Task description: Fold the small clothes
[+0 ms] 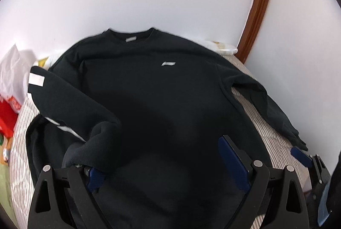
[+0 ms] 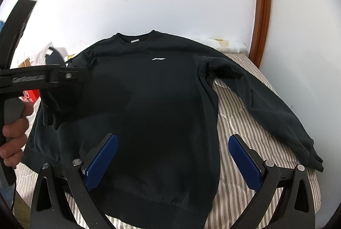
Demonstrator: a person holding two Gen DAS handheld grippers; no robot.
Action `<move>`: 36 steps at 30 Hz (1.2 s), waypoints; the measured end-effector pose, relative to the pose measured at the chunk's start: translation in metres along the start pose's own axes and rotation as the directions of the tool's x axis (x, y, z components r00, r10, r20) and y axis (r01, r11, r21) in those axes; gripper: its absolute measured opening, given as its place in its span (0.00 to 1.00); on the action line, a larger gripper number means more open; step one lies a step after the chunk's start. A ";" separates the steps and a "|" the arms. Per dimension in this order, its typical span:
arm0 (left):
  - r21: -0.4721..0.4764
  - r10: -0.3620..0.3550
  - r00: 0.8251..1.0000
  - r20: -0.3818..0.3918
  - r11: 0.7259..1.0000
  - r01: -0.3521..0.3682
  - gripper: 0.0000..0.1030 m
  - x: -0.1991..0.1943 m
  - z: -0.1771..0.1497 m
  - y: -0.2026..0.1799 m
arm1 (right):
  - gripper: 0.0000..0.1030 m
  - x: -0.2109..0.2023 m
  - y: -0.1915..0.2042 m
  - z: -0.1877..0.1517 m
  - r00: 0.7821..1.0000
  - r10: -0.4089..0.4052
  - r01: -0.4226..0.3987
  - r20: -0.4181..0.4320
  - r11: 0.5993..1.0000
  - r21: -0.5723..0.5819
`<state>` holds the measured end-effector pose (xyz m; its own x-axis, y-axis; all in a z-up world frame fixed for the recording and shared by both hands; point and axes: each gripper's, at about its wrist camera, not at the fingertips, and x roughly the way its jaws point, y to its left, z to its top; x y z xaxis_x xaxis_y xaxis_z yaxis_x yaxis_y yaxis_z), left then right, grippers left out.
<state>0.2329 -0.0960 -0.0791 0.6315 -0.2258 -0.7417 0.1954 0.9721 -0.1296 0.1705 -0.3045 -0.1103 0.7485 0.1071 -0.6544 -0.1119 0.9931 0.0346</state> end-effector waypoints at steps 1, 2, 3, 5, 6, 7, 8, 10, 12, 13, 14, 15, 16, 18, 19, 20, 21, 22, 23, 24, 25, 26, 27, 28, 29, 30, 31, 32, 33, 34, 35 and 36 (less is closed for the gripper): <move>-0.017 -0.006 1.000 -0.008 1.000 0.006 0.95 -0.003 -0.005 0.005 | 0.99 -0.001 -0.001 -0.001 1.000 0.004 -0.004 0.003 1.000 0.006; -0.036 -0.007 1.000 -0.014 0.999 0.006 0.96 -0.006 -0.012 0.010 | 0.99 -0.003 -0.001 -0.002 1.000 0.009 -0.009 0.005 1.000 0.010; -0.048 -0.004 1.000 -0.019 0.999 0.003 0.96 -0.008 -0.017 0.014 | 0.99 -0.003 -0.001 -0.003 1.000 0.014 -0.014 0.008 1.000 0.014; -0.060 0.013 1.000 -0.024 0.998 -0.014 0.96 -0.012 -0.027 0.019 | 0.99 -0.007 0.001 -0.005 1.000 0.026 -0.026 0.014 0.999 0.020; -0.068 0.018 1.000 -0.021 0.998 -0.020 0.96 -0.014 -0.032 0.023 | 0.99 -0.008 0.002 -0.006 0.999 0.032 -0.032 0.016 0.999 0.020; -0.078 0.020 1.000 -0.012 0.997 -0.021 0.96 -0.018 -0.037 0.027 | 0.99 -0.009 0.004 -0.007 0.999 0.037 -0.038 0.017 0.999 0.018; -0.087 0.018 1.000 -0.008 0.996 -0.019 0.96 -0.021 -0.040 0.030 | 0.99 -0.010 0.006 -0.008 0.999 0.041 -0.041 0.016 0.999 0.014; -0.117 -0.002 1.000 0.008 0.993 0.003 0.96 -0.031 -0.049 0.040 | 0.99 -0.013 0.011 -0.011 0.999 0.044 -0.044 0.014 0.999 -0.002; -0.148 -0.050 0.998 0.035 0.987 0.055 0.97 -0.042 -0.054 0.050 | 0.99 -0.016 0.016 -0.013 0.999 0.047 -0.047 0.018 0.999 -0.016; -0.162 -0.081 0.995 0.050 0.983 0.088 0.97 -0.049 -0.058 0.058 | 0.99 -0.018 0.018 -0.013 0.999 0.050 -0.050 0.020 0.999 -0.020; -0.170 -0.088 0.995 0.054 0.981 0.096 0.97 -0.053 -0.059 0.060 | 0.99 -0.020 0.019 -0.014 0.998 0.053 -0.053 0.022 0.998 -0.023; -0.179 -0.100 0.993 0.064 0.978 0.110 0.98 -0.058 -0.062 0.065 | 0.99 -0.021 0.020 -0.014 0.998 0.056 -0.055 0.025 0.998 -0.025; -0.180 -0.119 0.990 0.079 0.975 0.131 0.98 -0.065 -0.065 0.069 | 0.99 -0.023 0.022 -0.015 0.998 0.058 -0.057 0.028 0.998 -0.027; -0.173 -0.144 0.984 0.107 0.972 0.161 0.99 -0.077 -0.069 0.075 | 0.99 -0.026 0.025 -0.016 0.997 0.064 -0.063 0.031 0.998 -0.027; -0.169 -0.148 0.982 0.114 0.971 0.166 0.99 -0.082 -0.072 0.076 | 0.99 -0.027 0.027 -0.017 0.997 0.068 -0.067 0.032 0.997 -0.028; -0.166 -0.148 0.982 0.119 0.972 0.167 0.99 -0.086 -0.074 0.076 | 0.99 -0.028 0.029 -0.017 0.997 0.071 -0.070 0.033 0.997 -0.030; -0.163 -0.139 0.982 0.125 0.974 0.159 0.99 -0.091 -0.077 0.078 | 0.99 -0.028 0.030 -0.017 0.997 0.072 -0.071 0.033 0.997 -0.034; -0.163 -0.132 0.983 0.130 0.975 0.153 0.99 -0.094 -0.079 0.079 | 0.99 -0.028 0.032 -0.018 0.997 0.074 -0.073 0.034 0.997 -0.038; -0.165 -0.125 0.983 0.135 0.975 0.147 0.99 -0.097 -0.081 0.082 | 0.99 -0.028 0.034 -0.017 0.996 0.077 -0.076 0.033 0.996 -0.041; -0.168 -0.119 0.984 0.136 0.976 0.141 0.99 -0.097 -0.081 0.084 | 0.99 -0.027 0.036 -0.017 0.996 0.082 -0.080 0.033 0.996 -0.043; -0.173 -0.105 0.985 0.137 0.977 0.128 0.99 -0.099 -0.082 0.089 | 0.99 -0.028 0.039 -0.017 0.996 0.087 -0.086 0.033 0.995 -0.047; -0.174 -0.097 0.985 0.140 0.977 0.121 0.99 -0.101 -0.083 0.093 | 0.99 -0.027 0.040 -0.016 0.995 0.089 -0.088 0.032 0.995 -0.051; -0.176 -0.082 0.986 0.143 0.978 0.107 0.99 -0.103 -0.084 0.097 | 0.99 -0.027 0.043 -0.015 0.995 0.093 -0.091 0.031 0.994 -0.056; -0.181 -0.060 0.988 0.144 0.980 0.086 0.99 -0.106 -0.084 0.103 | 0.99 -0.025 0.046 -0.014 0.995 0.098 -0.096 0.031 0.993 -0.063; -0.187 -0.046 0.988 0.147 0.980 0.074 0.99 -0.108 -0.084 0.109 | 0.99 -0.024 0.051 -0.012 0.994 0.105 -0.103 0.029 0.992 -0.073; -0.194 -0.037 0.987 0.153 0.979 0.067 0.99 -0.111 -0.084 0.115 | 0.99 -0.023 0.055 -0.010 0.994 0.110 -0.107 0.028 0.991 -0.082; -0.202 -0.029 0.987 0.159 0.977 0.062 0.99 -0.115 -0.084 0.123 | 0.99 -0.022 0.062 -0.007 0.993 0.116 -0.113 0.024 0.989 -0.094; -0.207 -0.030 0.986 0.164 0.976 0.064 0.99 -0.117 -0.084 0.129 | 0.99 -0.020 0.069 -0.005 0.992 0.126 -0.123 0.022 0.986 -0.109; -0.213 -0.033 0.985 0.170 0.975 0.069 0.99 -0.120 -0.085 0.137 | 0.99 -0.018 0.077 -0.002 0.990 0.136 -0.133 0.020 0.983 -0.124; -0.218 -0.033 0.984 0.176 0.973 0.072 0.99 -0.123 -0.085 0.144 | 0.99 -0.017 0.088 0.001 0.988 0.151 -0.146 0.020 0.979 -0.143; -0.223 -0.033 0.982 0.184 0.972 0.075 0.99 -0.126 -0.086 0.150 | 0.99 -0.015 0.101 0.005 0.985 0.171 -0.166 0.020 0.972 -0.168; -0.227 -0.035 0.981 0.193 0.971 0.079 0.99 -0.129 -0.088 0.158 | 0.99 -0.014 0.109 0.007 0.983 0.183 -0.176 0.021 0.967 -0.182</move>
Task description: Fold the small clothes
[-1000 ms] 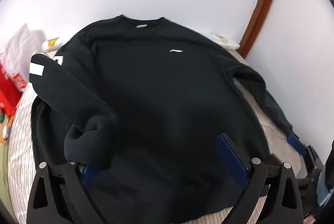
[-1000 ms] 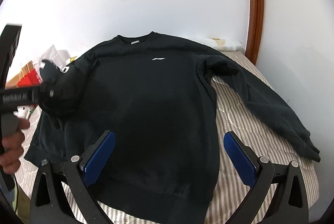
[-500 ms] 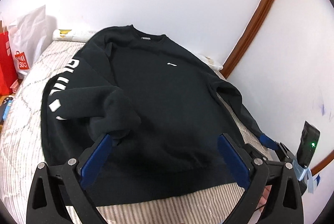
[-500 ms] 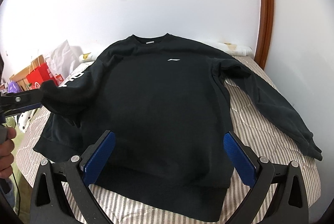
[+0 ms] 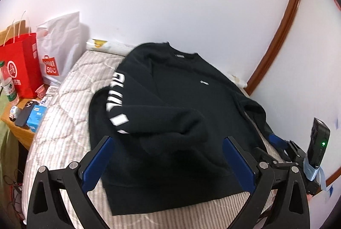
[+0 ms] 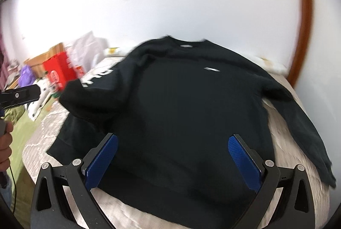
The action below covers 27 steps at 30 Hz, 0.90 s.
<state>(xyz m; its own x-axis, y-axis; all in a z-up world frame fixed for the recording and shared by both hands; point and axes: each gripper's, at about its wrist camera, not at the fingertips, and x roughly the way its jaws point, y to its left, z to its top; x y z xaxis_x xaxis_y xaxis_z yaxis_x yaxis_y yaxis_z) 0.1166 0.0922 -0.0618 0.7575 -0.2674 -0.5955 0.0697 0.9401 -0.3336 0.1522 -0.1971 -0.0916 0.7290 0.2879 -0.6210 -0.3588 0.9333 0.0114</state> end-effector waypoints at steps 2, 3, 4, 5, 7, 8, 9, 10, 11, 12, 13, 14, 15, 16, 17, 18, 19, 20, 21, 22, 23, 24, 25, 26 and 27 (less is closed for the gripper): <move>-0.009 0.006 1.000 0.015 1.000 -0.005 0.99 -0.005 0.002 0.015 | 0.99 0.008 0.023 0.010 0.999 0.033 -0.033 0.005 0.999 -0.042; -0.015 0.011 1.000 0.018 1.000 -0.011 0.99 -0.007 0.004 0.023 | 0.99 0.011 0.034 0.014 0.999 0.049 -0.049 0.007 0.997 -0.060; -0.020 0.016 1.000 0.020 1.000 -0.016 0.99 -0.009 0.006 0.031 | 0.99 0.016 0.046 0.019 0.998 0.069 -0.068 0.008 0.995 -0.076; -0.025 0.021 1.000 0.022 0.999 -0.020 0.99 -0.011 0.007 0.038 | 0.99 0.021 0.058 0.024 0.996 0.093 -0.092 0.006 0.992 -0.089; -0.039 0.028 0.999 0.032 0.999 -0.027 0.99 -0.015 0.010 0.055 | 0.99 0.032 0.077 0.033 0.991 0.130 -0.130 0.000 0.986 -0.110; -0.044 0.031 0.999 0.034 0.999 -0.030 0.99 -0.016 0.010 0.061 | 0.99 0.038 0.085 0.036 0.990 0.142 -0.141 -0.003 0.983 -0.119; -0.054 0.043 0.998 0.035 0.998 -0.041 0.99 -0.017 0.012 0.069 | 0.99 0.044 0.094 0.039 0.989 0.150 -0.149 -0.008 0.980 -0.131; -0.058 0.051 0.998 0.036 0.997 -0.049 0.99 -0.017 0.012 0.075 | 0.99 0.049 0.101 0.041 0.988 0.155 -0.156 -0.012 0.978 -0.139; -0.059 0.062 0.997 0.038 0.996 -0.060 0.99 -0.017 0.013 0.079 | 0.99 0.055 0.107 0.043 0.987 0.160 -0.160 -0.017 0.976 -0.145; -0.057 0.083 0.996 0.041 0.995 -0.081 0.99 -0.017 0.014 0.085 | 0.99 0.062 0.113 0.045 0.986 0.162 -0.164 -0.027 0.975 -0.148; -0.055 0.099 0.994 0.043 0.994 -0.096 0.99 -0.017 0.013 0.089 | 0.99 0.068 0.118 0.047 0.986 0.165 -0.168 -0.036 0.974 -0.149; -0.053 0.113 0.993 0.046 0.992 -0.110 0.99 -0.017 0.012 0.094 | 0.99 0.073 0.120 0.048 0.985 0.169 -0.174 -0.045 0.973 -0.150; -0.054 0.116 0.992 0.047 0.992 -0.113 0.99 -0.016 0.013 0.096 | 0.99 0.079 0.125 0.050 0.982 0.182 -0.188 -0.056 0.971 -0.147; -0.059 0.116 0.992 0.046 0.992 -0.113 0.99 -0.014 0.013 0.100 | 0.99 0.084 0.126 0.051 0.980 0.191 -0.198 -0.062 0.969 -0.146; -0.067 0.114 0.993 0.041 0.992 -0.111 0.99 -0.010 0.013 0.104 | 0.99 0.088 0.129 0.052 0.978 0.199 -0.206 -0.066 0.968 -0.146; -0.075 0.111 0.993 0.032 0.991 -0.108 0.99 -0.005 0.013 0.108 | 0.99 0.093 0.133 0.053 0.975 0.211 -0.220 -0.072 0.964 -0.148; -0.081 0.105 0.994 0.022 0.991 -0.103 0.99 0.000 0.012 0.110 | 0.95 0.096 0.136 0.053 0.973 0.218 -0.227 -0.076 0.962 -0.153; -0.082 0.097 0.995 0.010 0.992 -0.096 0.99 0.006 0.011 0.111 | 0.83 0.099 0.139 0.053 0.971 0.224 -0.234 -0.079 0.959 -0.160; -0.081 0.093 0.996 0.000 0.992 -0.093 0.99 0.010 0.010 0.111 | 0.75 0.104 0.142 0.054 0.967 0.239 -0.251 -0.086 0.953 -0.172; -0.080 0.088 0.996 -0.012 0.993 -0.089 0.99 0.016 0.008 0.112 | 0.55 0.107 0.143 0.055 0.962 0.253 -0.267 -0.097 0.947 -0.178; -0.082 0.082 0.996 -0.023 0.993 -0.084 0.99 0.023 0.006 0.112 | 0.29 0.111 0.145 0.056 0.957 0.269 -0.285 -0.105 0.942 -0.179; -0.083 0.078 0.996 -0.032 0.993 -0.081 0.99 0.027 0.004 0.111 | 0.22 0.114 0.145 0.058 0.952 0.285 -0.301 -0.110 0.936 -0.180; -0.086 0.073 0.996 -0.051 0.993 -0.077 0.99 0.035 0.002 0.110 | 0.21 0.115 0.145 0.060 0.953 0.283 -0.300 -0.110 0.936 -0.184; -0.086 0.070 0.996 -0.061 0.994 -0.075 0.99 0.039 0.001 0.108 | 0.18 0.115 0.143 0.063 0.956 0.277 -0.291 -0.095 0.938 -0.190; -0.083 0.065 0.995 -0.073 0.994 -0.071 0.99 0.045 0.000 0.107 | 0.17 0.113 0.139 0.066 0.958 0.275 -0.284 -0.077 0.940 -0.190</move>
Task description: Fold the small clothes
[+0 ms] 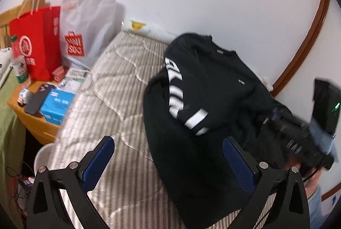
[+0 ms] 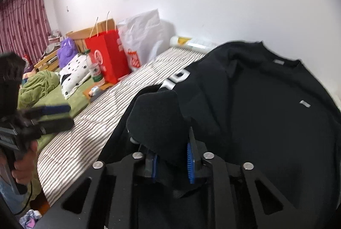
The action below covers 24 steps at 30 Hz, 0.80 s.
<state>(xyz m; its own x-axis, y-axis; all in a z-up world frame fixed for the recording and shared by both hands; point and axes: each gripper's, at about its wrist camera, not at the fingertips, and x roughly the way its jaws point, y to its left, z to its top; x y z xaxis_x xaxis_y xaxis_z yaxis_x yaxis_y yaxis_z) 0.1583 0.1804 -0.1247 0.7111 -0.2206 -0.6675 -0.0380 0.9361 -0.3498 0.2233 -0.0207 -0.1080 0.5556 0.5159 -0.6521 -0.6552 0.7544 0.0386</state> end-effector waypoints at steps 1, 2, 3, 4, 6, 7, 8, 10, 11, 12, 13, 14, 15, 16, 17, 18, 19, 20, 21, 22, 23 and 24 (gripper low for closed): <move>0.009 0.004 1.000 -0.014 1.000 -0.004 0.99 0.008 -0.001 -0.003 | 0.17 -0.006 -0.007 0.002 1.000 -0.002 0.002 0.019 1.000 0.009; 0.020 0.017 1.000 -0.025 1.000 -0.017 0.99 0.014 -0.001 -0.005 | 0.17 -0.009 -0.012 0.004 1.000 -0.002 0.001 0.031 1.000 0.020; 0.034 0.039 0.999 -0.036 0.999 -0.038 0.99 0.021 -0.001 -0.008 | 0.17 -0.015 -0.022 0.006 0.999 -0.003 0.001 0.047 0.999 0.040; 0.053 0.070 0.997 -0.044 0.996 -0.068 0.98 0.030 0.000 -0.011 | 0.17 -0.020 -0.034 0.008 0.998 -0.014 0.010 0.062 0.998 0.065; 0.070 0.110 0.992 -0.058 0.992 -0.106 0.98 0.041 0.001 -0.013 | 0.17 -0.031 -0.062 0.012 0.995 -0.046 0.035 0.086 0.992 0.123; 0.073 0.125 0.990 -0.068 0.990 -0.120 0.98 0.049 0.002 -0.015 | 0.17 -0.036 -0.079 0.013 0.994 -0.059 0.043 0.096 0.986 0.161; 0.072 0.131 0.989 -0.074 0.989 -0.125 0.98 0.054 0.003 -0.015 | 0.17 -0.039 -0.093 0.013 0.993 -0.071 0.052 0.098 0.980 0.192; 0.071 0.145 0.985 -0.089 0.988 -0.139 0.98 0.066 0.005 -0.017 | 0.17 -0.043 -0.127 0.009 0.990 -0.102 0.074 0.093 0.962 0.265; 0.073 0.151 0.984 -0.095 0.987 -0.144 0.98 0.070 0.006 -0.018 | 0.17 -0.043 -0.140 0.006 0.990 -0.111 0.081 0.087 0.951 0.297; 0.075 0.157 0.982 -0.101 0.986 -0.150 0.98 0.075 0.007 -0.019 | 0.17 -0.042 -0.155 0.003 0.990 -0.119 0.086 0.077 0.939 0.332; 0.079 0.171 0.979 -0.109 0.983 -0.163 0.98 0.080 0.007 -0.020 | 0.17 -0.039 -0.172 -0.001 0.990 -0.124 0.092 0.061 0.922 0.377; 0.083 0.188 0.976 -0.114 0.980 -0.179 0.97 0.084 0.008 -0.021 | 0.20 -0.034 -0.187 -0.007 0.991 -0.131 0.104 0.037 0.904 0.416; 0.087 0.204 0.972 -0.120 0.977 -0.195 0.96 0.088 0.008 -0.022 | 0.22 -0.032 -0.194 -0.010 0.991 -0.136 0.115 0.018 0.896 0.430; 0.088 0.207 0.970 -0.125 0.976 -0.197 0.96 0.091 0.007 -0.023 | 0.29 -0.027 -0.204 -0.016 0.988 -0.151 0.146 -0.025 0.883 0.447; 0.087 0.205 0.970 -0.134 0.977 -0.194 0.96 0.093 0.007 -0.023 | 0.32 -0.025 -0.210 -0.020 0.984 -0.167 0.175 -0.057 0.873 0.455; 0.086 0.197 0.970 -0.144 0.979 -0.186 0.96 0.094 0.006 -0.022 | 0.33 -0.026 -0.216 -0.026 0.976 -0.196 0.216 -0.091 0.865 0.454; 0.087 0.187 0.971 -0.152 0.981 -0.175 0.96 0.094 0.004 -0.023 | 0.37 -0.028 -0.219 -0.030 0.973 -0.209 0.233 -0.102 0.863 0.448; 0.093 0.183 0.970 -0.157 0.981 -0.170 0.96 0.094 0.002 -0.023 | 0.44 -0.033 -0.221 -0.036 0.968 -0.223 0.250 -0.114 0.865 0.435; 0.108 0.184 0.969 -0.162 0.980 -0.168 0.95 0.093 -0.002 -0.025 | 0.48 -0.039 -0.222 -0.041 0.965 -0.235 0.263 -0.119 0.867 0.422; 0.124 0.187 0.969 -0.163 0.978 -0.167 0.93 0.092 -0.006 -0.027 | 0.57 -0.046 -0.223 -0.048 0.960 -0.252 0.282 -0.125 0.869 0.406; 0.135 0.188 0.969 -0.161 0.977 -0.167 0.91 0.092 -0.007 -0.028 | 0.62 -0.055 -0.224 -0.056 0.954 -0.269 0.300 -0.133 0.869 0.393; 0.146 0.190 0.969 -0.159 0.975 -0.167 0.91 0.090 -0.010 -0.030 | 0.63 -0.062 -0.224 -0.064 0.948 -0.285 0.317 -0.141 0.867 0.383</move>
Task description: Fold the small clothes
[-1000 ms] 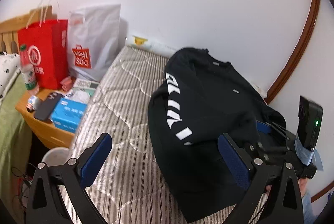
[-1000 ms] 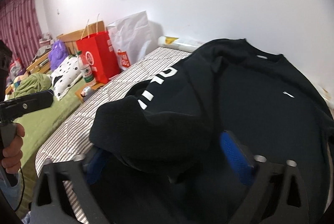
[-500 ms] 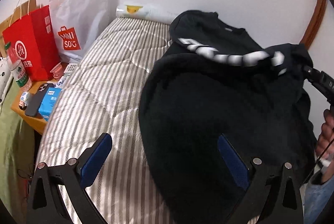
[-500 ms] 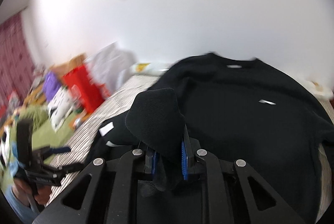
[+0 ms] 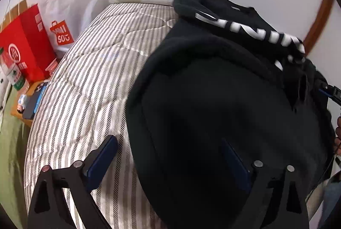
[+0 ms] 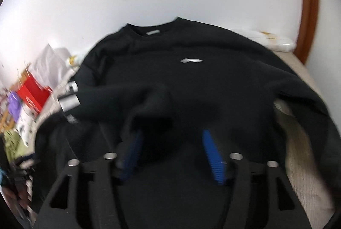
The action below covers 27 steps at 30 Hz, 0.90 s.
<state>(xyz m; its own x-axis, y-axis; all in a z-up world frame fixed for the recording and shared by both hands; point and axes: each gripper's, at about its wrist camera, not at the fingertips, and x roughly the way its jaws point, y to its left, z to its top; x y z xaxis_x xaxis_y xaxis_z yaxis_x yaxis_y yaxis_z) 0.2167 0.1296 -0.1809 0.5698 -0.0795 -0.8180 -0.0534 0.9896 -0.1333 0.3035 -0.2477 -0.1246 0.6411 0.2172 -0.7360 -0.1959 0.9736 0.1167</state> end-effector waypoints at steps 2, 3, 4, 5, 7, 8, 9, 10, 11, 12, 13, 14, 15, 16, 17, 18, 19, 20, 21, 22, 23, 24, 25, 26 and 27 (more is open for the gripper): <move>0.004 -0.010 1.000 -0.004 1.000 0.010 0.86 -0.004 -0.005 -0.003 | 0.63 -0.012 -0.016 -0.017 0.999 -0.040 0.040 -0.015 0.999 0.000; 0.003 -0.016 1.000 -0.004 1.000 0.016 0.85 -0.006 -0.008 -0.004 | 0.63 -0.018 -0.028 -0.027 0.997 -0.064 0.064 -0.032 0.998 0.008; 0.001 -0.021 1.000 -0.002 1.000 0.021 0.84 -0.009 -0.012 -0.005 | 0.63 -0.023 -0.037 -0.035 0.996 -0.080 0.081 -0.044 0.997 0.018; 0.000 -0.022 1.000 0.002 1.000 0.022 0.83 -0.011 -0.015 -0.006 | 0.63 -0.029 -0.046 -0.044 0.994 -0.093 0.095 -0.053 0.995 0.026; 0.004 -0.013 1.000 0.017 1.000 0.013 0.80 -0.016 -0.023 -0.009 | 0.64 -0.041 -0.064 -0.064 0.990 -0.117 0.120 -0.077 0.992 0.041; 0.004 -0.011 1.000 0.021 1.000 0.011 0.78 -0.017 -0.025 -0.009 | 0.64 -0.046 -0.071 -0.074 0.988 -0.124 0.129 -0.088 0.991 0.046; 0.003 -0.006 1.000 0.029 1.000 0.006 0.77 -0.020 -0.030 -0.011 | 0.64 -0.052 -0.078 -0.086 0.987 -0.123 0.129 -0.101 0.990 0.055; 0.002 -0.002 0.999 0.035 1.000 0.002 0.74 -0.022 -0.033 -0.012 | 0.64 -0.056 -0.082 -0.095 0.987 -0.116 0.124 -0.110 0.990 0.062; 0.003 0.000 0.999 0.041 1.000 0.000 0.69 -0.023 -0.035 -0.013 | 0.65 -0.060 -0.087 -0.104 0.987 -0.109 0.118 -0.116 0.990 0.071; 0.008 0.003 0.999 0.050 1.000 -0.004 0.67 -0.025 -0.038 -0.015 | 0.65 -0.064 -0.091 -0.115 0.988 -0.098 0.108 -0.122 0.991 0.084; 0.018 0.011 0.998 0.061 1.000 -0.012 0.61 -0.027 -0.042 -0.018 | 0.65 -0.065 -0.092 -0.123 0.988 -0.092 0.103 -0.124 0.991 0.089; 0.027 0.014 0.998 0.068 1.000 -0.016 0.53 -0.028 -0.044 -0.020 | 0.65 -0.067 -0.094 -0.130 0.988 -0.090 0.102 -0.124 0.991 0.091; 0.037 0.015 0.997 0.079 0.999 -0.018 0.49 -0.029 -0.047 -0.023 | 0.65 -0.068 -0.094 -0.138 0.988 -0.093 0.105 -0.125 0.990 0.091; 0.039 0.021 0.996 0.086 0.999 -0.025 0.41 -0.030 -0.048 -0.026 | 0.66 -0.068 -0.095 -0.144 0.987 -0.099 0.110 -0.124 0.990 0.088; 0.040 0.019 0.996 0.089 0.999 -0.023 0.29 -0.031 -0.049 -0.027 | 0.66 -0.070 -0.094 -0.149 0.987 -0.114 0.123 -0.112 0.989 0.078; 0.038 -0.009 0.996 0.088 0.999 0.005 0.22 -0.032 -0.050 -0.029 | 0.65 -0.070 -0.091 -0.153 0.986 -0.132 0.138 -0.100 0.989 0.061; 0.033 -0.020 0.996 0.090 0.999 0.017 0.16 -0.035 -0.052 -0.030 | 0.60 -0.070 -0.088 -0.157 0.985 -0.144 0.148 -0.090 0.988 0.039; 0.029 -0.016 0.995 0.095 0.999 0.014 0.13 -0.037 -0.052 -0.030 | 0.43 -0.073 -0.086 -0.161 0.987 -0.142 0.144 -0.077 0.989 0.024; 0.029 -0.016 0.995 0.097 0.999 0.014 0.12 -0.039 -0.052 -0.030 | 0.29 -0.075 -0.083 -0.164 0.991 -0.121 0.122 -0.059 0.992 0.008; 0.026 -0.014 0.995 0.101 1.000 0.011 0.11 -0.043 -0.054 -0.030 | 0.11 -0.077 -0.083 -0.164 0.993 -0.106 0.106 -0.051 0.994 0.000; 0.022 -0.014 0.995 0.102 1.000 0.012 0.11 -0.046 -0.056 -0.030 | 0.11 -0.080 -0.083 -0.165 0.994 -0.099 0.099 -0.044 0.995 0.003; 0.017 -0.018 0.995 0.102 1.000 0.016 0.10 -0.049 -0.058 -0.028 | 0.10 -0.079 -0.080 -0.162 0.994 -0.098 0.099 -0.038 0.995 0.007; 0.013 -0.024 0.994 0.102 1.000 0.023 0.10 -0.054 -0.062 -0.026 | 0.09 -0.082 -0.080 -0.161 0.995 -0.092 0.093 -0.028 0.996 0.009; 0.011 -0.026 0.994 0.103 1.000 0.025 0.10 -0.057 -0.066 -0.025 | 0.09 -0.088 -0.081 -0.162 0.996 -0.090 0.090 -0.019 0.996 0.007; 0.007 -0.033 0.994 0.100 0.999 0.033 0.10 -0.063 -0.071 -0.022 | 0.09 -0.094 -0.080 -0.164 0.996 -0.086 0.086 -0.010 0.996 0.005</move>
<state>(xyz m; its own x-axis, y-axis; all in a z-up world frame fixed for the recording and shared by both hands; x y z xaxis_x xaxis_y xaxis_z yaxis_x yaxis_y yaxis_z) 0.1237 0.1045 -0.1665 0.6506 -0.1000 -0.7528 -0.0290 0.9873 -0.1562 0.1375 -0.3574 -0.1746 0.6480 0.1318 -0.7502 -0.1366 0.9891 0.0558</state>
